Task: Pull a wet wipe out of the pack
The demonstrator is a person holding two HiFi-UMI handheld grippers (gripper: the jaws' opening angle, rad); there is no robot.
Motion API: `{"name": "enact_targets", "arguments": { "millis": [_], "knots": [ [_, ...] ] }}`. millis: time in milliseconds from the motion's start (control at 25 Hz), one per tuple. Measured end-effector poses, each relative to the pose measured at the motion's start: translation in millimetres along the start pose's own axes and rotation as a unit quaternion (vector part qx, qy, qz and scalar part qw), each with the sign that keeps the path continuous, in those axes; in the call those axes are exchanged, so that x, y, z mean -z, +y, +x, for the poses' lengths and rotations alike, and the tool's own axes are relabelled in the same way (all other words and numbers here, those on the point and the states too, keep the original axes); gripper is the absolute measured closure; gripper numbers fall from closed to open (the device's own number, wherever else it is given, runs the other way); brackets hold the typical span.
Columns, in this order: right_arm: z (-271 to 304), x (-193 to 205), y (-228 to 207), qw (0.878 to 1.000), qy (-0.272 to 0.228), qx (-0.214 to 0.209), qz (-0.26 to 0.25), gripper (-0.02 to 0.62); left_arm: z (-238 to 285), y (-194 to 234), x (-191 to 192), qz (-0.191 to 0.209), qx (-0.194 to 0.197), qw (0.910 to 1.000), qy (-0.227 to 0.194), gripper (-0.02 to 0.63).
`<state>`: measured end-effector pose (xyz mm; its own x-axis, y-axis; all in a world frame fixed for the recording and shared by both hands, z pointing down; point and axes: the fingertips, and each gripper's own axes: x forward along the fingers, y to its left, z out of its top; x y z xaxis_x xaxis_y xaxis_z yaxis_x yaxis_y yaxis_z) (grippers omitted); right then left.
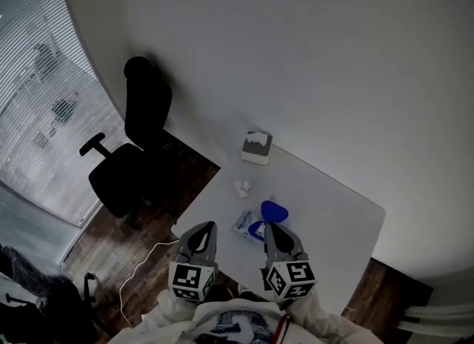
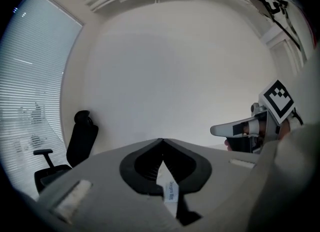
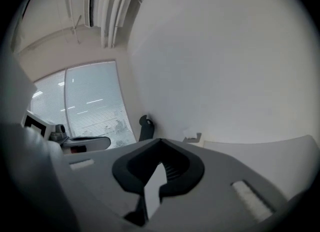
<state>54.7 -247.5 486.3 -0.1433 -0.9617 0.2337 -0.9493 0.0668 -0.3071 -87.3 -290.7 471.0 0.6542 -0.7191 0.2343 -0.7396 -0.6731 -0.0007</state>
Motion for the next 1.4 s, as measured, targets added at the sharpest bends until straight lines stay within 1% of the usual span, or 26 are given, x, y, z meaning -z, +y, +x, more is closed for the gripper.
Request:
{"name": "enact_targets", "arguments": {
  "millis": [200,400,600,880,1040,1160,1400],
  "knots": [
    [-11,0,-29,0.998,-0.003,0.062,0.016,0.591,30,-20,-2,0.008,0.063,0.998,0.004,0.601],
    [-14,3,-48,0.993,-0.003,0.12,0.024,0.591,61,-31,1,0.008,0.122,0.9925,0.01,0.601],
    [-14,-1,-55,0.984,-0.01,0.173,0.031,0.591,83,-35,-1,0.01,0.176,0.9842,0.011,0.601],
    [-15,2,-50,0.97,-0.023,0.237,0.048,0.591,98,-36,1,0.019,0.245,0.969,0.021,0.601],
    [-18,4,-44,0.962,-0.03,0.266,0.056,0.591,99,-39,2,0.024,0.279,0.9597,0.024,0.601],
    [-20,6,-42,0.956,-0.036,0.285,0.06,0.591,102,-38,2,0.029,0.297,0.9542,0.023,0.601],
    [-27,5,-37,0.947,-0.047,0.311,0.058,0.59,102,-37,2,0.03,0.317,0.9477,0.019,0.601]
  ]
}}
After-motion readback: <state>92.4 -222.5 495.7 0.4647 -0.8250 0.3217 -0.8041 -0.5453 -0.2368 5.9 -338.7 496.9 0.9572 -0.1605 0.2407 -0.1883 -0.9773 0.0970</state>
